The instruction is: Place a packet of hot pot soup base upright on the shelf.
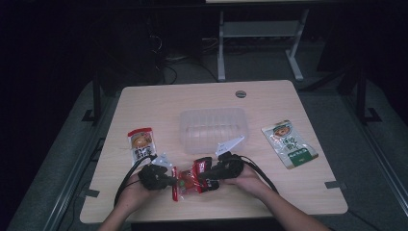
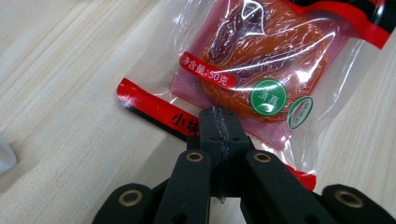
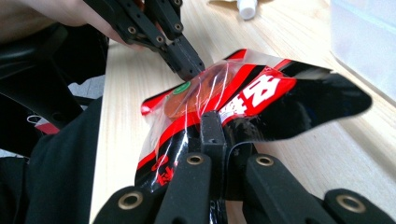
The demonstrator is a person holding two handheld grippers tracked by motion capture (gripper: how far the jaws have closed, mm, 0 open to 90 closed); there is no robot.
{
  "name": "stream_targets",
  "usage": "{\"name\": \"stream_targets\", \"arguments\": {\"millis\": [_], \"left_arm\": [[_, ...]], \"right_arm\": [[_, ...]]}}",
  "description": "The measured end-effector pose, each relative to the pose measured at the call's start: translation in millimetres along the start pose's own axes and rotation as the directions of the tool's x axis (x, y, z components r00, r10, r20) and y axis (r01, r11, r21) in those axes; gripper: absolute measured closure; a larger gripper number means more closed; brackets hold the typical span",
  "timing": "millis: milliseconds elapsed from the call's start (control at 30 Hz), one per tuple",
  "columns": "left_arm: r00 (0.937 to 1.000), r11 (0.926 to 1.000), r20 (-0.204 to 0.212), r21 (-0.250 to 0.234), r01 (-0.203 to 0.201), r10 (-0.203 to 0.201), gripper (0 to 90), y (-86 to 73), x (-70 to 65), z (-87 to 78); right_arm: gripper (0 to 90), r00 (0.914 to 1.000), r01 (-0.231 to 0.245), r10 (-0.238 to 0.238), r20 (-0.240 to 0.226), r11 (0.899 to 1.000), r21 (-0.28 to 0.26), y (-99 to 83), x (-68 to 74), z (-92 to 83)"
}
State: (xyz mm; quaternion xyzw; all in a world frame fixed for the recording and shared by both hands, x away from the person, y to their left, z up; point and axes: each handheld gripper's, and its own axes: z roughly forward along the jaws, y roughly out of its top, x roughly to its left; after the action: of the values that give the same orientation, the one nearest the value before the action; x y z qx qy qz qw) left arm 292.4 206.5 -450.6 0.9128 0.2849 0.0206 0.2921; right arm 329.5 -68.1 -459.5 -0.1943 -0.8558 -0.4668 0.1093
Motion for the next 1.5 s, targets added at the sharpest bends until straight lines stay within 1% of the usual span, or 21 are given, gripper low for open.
{"name": "stream_targets", "arguments": {"millis": [200,267,367,400,433,500,600,633,700,800,833,867,900,933,1000,1033,1133,1200,1233,1433,1500], "left_arm": [[0.9999,1.0000,0.011,-0.007,-0.003,0.003,89.8,-1.6,0.9,-1.3],[0.9999,0.9997,0.008,-0.022,-0.008,0.008,89.8,-1.4,0.2,-2.9],[0.9999,0.9985,-0.004,-0.051,-0.017,0.016,89.8,-0.2,-1.4,-7.3],[0.9998,0.9979,-0.006,-0.062,-0.018,0.018,89.8,0.1,-1.8,-9.2],[0.9999,0.9974,-0.003,-0.071,-0.016,0.016,89.8,0.2,-2.3,-10.0],[0.9998,0.9956,-0.007,-0.092,-0.018,0.017,89.8,0.8,-4.5,-12.3],[0.9996,0.9933,-0.007,-0.113,-0.026,0.026,89.8,2.4,-6.5,-13.9],[0.9996,0.9926,-0.006,-0.118,-0.028,0.027,89.8,2.8,-7.3,-13.9],[0.9993,0.9922,-0.005,-0.120,-0.036,0.036,89.8,3.9,-8.4,-14.5],[0.9989,0.9902,0.014,-0.133,-0.044,0.046,89.8,6.1,-10.7,-14.2],[0.9990,0.9893,0.017,-0.141,-0.039,0.042,89.8,7.0,-12.4,-13.6],[0.9976,0.9889,0.016,-0.134,-0.065,0.067,89.8,8.6,-13.1,-13.2],[0.9977,0.9887,0.023,-0.137,-0.060,0.064,89.8,9.4,-15.1,-11.9],[0.9967,0.9887,0.021,-0.130,-0.075,0.078,89.8,10.2,-15.6,-11.8],[0.9969,0.9894,0.027,-0.127,-0.070,0.074,89.8,10.3,-16.8,-11.5],[0.9961,0.9891,0.023,-0.122,-0.082,0.086,89.7,10.3,-15.8,-12.1],[0.9973,0.9881,0.023,-0.139,-0.066,0.070,89.7,8.3,-14.7,-13.0],[0.9976,0.9885,0.025,-0.138,-0.061,0.065,89.7,7.2,-13.7,-14.2],[0.9973,0.9889,0.026,-0.134,-0.064,0.068,89.6,6.8,-12.7,-15.2],[0.9987,0.9893,0.039,-0.144,-0.025,0.031,88.0,4.5,-11.6,-15.4],[0.9986,0.9894,0.037,-0.141,-0.032,0.037,87.9,4.3,-10.8,-15.5]], "right_arm": [[90.0,0.9998,-0.002,0.002,-0.021,1.000,-0.017,1.0,2.6,-2.5],[90.0,0.9996,0.000,-0.001,-0.027,1.000,-0.024,1.7,3.5,-4.2],[90.0,0.9985,0.006,-0.010,-0.053,0.998,-0.058,3.9,6.3,-8.4],[90.0,0.9981,0.023,-0.026,-0.055,0.998,-0.067,5.2,7.0,-10.5],[90.0,0.9979,0.019,-0.024,-0.061,0.997,-0.073,6.5,8.8,-12.7],[90.0,0.9969,0.033,-0.040,-0.068,0.995,-0.098,9.4,11.5,-16.3],[90.0,0.9955,0.052,-0.060,-0.074,0.992,-0.112,12.3,14.4,-20.1],[90.0,0.9953,0.047,-0.056,-0.079,0.993,-0.108,12.9,15.6,-21.4],[90.0,0.9935,0.060,-0.071,-0.089,0.991,-0.118,13.9,16.1,-22.9],[90.0,0.9918,0.068,-0.081,-0.099,0.990,-0.128,16.3,18.9,-25.6],[90.0,0.9912,0.073,-0.087,-0.100,0.988,-0.133,16.9,19.7,-26.1],[90.0,0.9909,0.067,-0.082,-0.107,0.989,-0.135,17.3,20.4,-26.5],[90.0,0.9907,0.073,-0.088,-0.104,0.988,-0.137,17.7,20.7,-27.1],[90.0,0.9904,0.074,-0.089,-0.106,0.988,-0.135,18.1,21.1,-28.0],[90.0,0.9903,0.077,-0.092,-0.104,0.987,-0.144,18.7,20.7,-30.7],[90.0,0.9901,0.076,-0.092,-0.106,0.986,-0.146,18.9,20.6,-32.0],[90.0,0.9905,0.073,-0.092,-0.103,0.983,-0.171,19.6,20.2,-38.2],[90.0,0.9902,0.075,-0.095,-0.102,0.980,-0.183,20.8,20.1,-42.4],[90.0,0.9905,0.076,-0.095,-0.099,0.980,-0.183,21.4,20.4,-44.8],[90.0,0.9905,0.079,-0.099,-0.095,0.978,-0.195,23.4,20.1,-56.2],[90.0,0.9903,0.085,-0.104,-0.092,0.977,-0.195,24.0,20.3,-59.1]]}}
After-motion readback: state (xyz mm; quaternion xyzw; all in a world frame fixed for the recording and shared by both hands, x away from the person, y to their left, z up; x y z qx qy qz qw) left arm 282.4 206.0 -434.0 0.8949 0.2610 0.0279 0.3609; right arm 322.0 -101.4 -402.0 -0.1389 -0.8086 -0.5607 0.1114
